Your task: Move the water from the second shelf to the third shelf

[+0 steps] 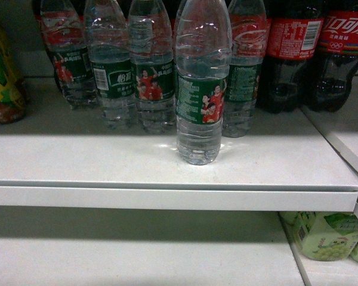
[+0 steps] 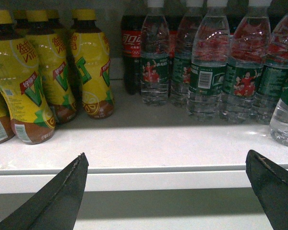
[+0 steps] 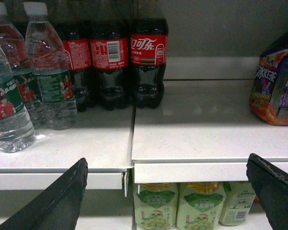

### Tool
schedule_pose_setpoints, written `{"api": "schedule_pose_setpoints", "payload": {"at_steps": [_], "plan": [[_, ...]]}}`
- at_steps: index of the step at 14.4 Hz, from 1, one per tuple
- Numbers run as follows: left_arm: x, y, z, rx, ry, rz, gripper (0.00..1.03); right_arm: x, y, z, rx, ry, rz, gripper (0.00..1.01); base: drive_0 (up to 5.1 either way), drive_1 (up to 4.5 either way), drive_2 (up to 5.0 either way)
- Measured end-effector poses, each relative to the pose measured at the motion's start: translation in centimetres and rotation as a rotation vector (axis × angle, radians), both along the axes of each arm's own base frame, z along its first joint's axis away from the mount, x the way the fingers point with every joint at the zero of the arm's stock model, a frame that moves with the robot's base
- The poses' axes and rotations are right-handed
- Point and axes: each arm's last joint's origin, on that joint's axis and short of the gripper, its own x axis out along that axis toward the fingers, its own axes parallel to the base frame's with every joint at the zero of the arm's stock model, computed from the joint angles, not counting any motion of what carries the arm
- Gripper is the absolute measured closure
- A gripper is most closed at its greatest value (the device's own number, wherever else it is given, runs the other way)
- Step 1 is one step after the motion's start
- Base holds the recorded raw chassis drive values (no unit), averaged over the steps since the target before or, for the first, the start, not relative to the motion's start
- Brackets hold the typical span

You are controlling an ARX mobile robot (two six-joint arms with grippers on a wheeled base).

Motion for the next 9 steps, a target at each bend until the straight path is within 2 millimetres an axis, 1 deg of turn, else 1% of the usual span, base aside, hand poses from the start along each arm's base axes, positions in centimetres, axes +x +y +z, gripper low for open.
{"api": "schedule_pose_setpoints", "payload": {"at_steps": [9], "plan": [[0.00, 0.00, 0.00, 0.000, 0.000, 0.000, 0.05, 0.00, 0.00, 0.01, 0.000, -0.001, 0.000, 0.03, 0.0, 0.00, 0.0]]}}
